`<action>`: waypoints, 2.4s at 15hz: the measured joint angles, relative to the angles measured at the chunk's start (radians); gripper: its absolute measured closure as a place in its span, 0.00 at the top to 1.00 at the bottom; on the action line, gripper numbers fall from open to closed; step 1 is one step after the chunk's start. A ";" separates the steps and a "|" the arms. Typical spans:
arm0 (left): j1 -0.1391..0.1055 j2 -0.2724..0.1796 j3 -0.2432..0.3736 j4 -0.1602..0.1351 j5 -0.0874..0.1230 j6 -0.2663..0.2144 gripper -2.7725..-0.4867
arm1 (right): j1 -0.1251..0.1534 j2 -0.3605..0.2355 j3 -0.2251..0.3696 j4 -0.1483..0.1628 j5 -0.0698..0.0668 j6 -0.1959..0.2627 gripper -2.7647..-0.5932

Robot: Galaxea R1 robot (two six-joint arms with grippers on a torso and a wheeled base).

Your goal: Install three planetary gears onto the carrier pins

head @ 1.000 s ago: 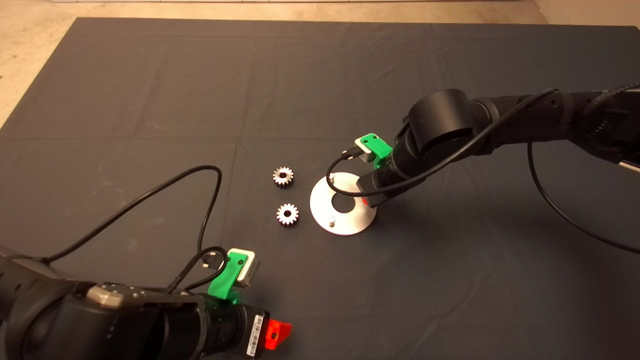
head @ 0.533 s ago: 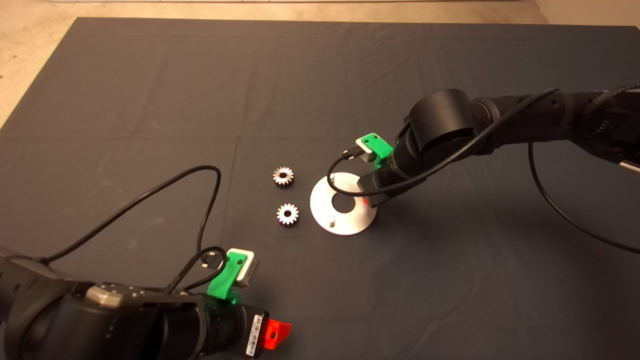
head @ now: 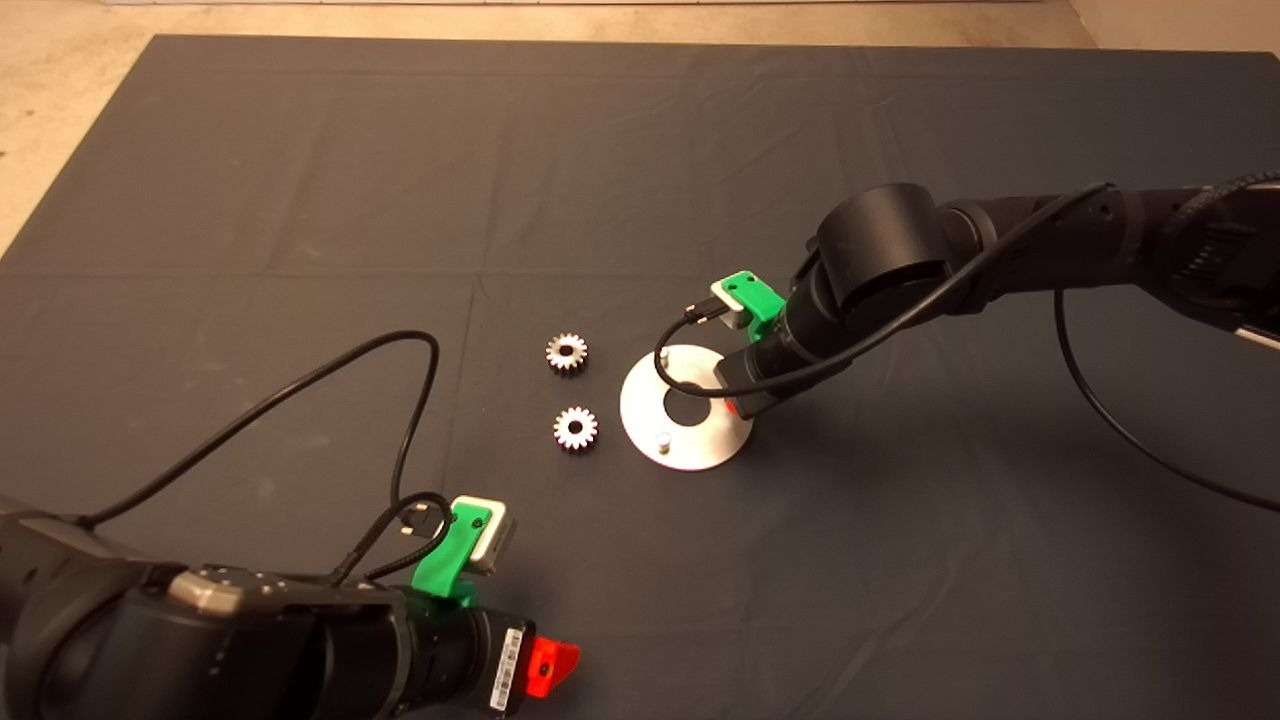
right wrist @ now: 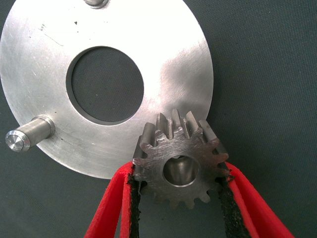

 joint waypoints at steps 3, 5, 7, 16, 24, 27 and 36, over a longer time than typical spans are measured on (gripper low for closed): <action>0.000 0.000 0.000 0.000 0.000 0.000 0.99 | -0.004 0.000 0.000 0.000 -0.005 0.000 0.13; 0.000 0.000 0.000 0.000 0.000 0.000 0.99 | -0.004 0.000 0.000 0.000 -0.007 -0.001 0.13; 0.000 0.000 0.000 0.000 0.000 0.000 0.99 | -0.004 0.000 0.000 0.000 -0.007 -0.008 0.13; 0.000 0.000 0.000 0.000 0.000 0.000 0.99 | -0.004 0.000 0.000 0.000 -0.009 -0.011 0.14; 0.000 0.000 0.000 0.000 0.000 0.000 0.99 | -0.004 0.000 0.000 -0.001 -0.009 -0.012 0.13; 0.000 0.000 0.000 0.000 0.000 0.000 0.99 | -0.004 0.000 0.000 -0.001 -0.010 -0.012 0.13; 0.000 0.000 0.000 0.000 0.000 0.000 0.99 | -0.004 0.000 0.000 -0.002 -0.010 -0.011 0.13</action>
